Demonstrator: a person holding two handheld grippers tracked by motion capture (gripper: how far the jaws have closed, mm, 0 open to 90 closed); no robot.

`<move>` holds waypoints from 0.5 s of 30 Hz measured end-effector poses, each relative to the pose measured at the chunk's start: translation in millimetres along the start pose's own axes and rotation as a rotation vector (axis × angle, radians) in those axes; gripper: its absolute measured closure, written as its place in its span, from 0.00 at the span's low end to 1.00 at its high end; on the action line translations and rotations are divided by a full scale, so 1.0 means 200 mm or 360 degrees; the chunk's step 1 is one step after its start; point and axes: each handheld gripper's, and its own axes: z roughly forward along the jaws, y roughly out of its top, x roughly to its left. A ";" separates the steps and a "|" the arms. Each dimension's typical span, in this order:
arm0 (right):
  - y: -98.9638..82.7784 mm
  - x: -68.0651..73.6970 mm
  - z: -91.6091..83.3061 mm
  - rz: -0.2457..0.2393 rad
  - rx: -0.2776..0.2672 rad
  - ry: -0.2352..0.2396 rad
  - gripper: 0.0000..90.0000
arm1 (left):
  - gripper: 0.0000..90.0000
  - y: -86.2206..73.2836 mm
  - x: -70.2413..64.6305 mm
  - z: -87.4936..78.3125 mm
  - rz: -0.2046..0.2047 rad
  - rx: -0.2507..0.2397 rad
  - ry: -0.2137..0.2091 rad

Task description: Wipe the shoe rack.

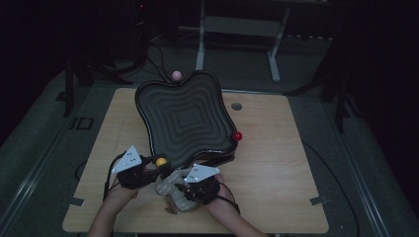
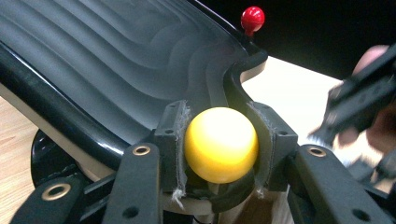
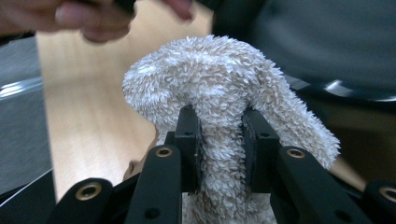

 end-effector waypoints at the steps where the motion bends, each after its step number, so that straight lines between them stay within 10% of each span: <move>1: 0.01 -0.01 -0.02 -0.0002 -0.0022 -0.0028 0.79 | 0.66 0.00 0.00 0.00 -0.0001 -0.0002 -0.0001; 15: -0.07 -0.15 -0.01 0.0098 0.0001 -0.0154 0.79 | 0.66 0.00 0.00 0.00 -0.0007 -0.0005 -0.0013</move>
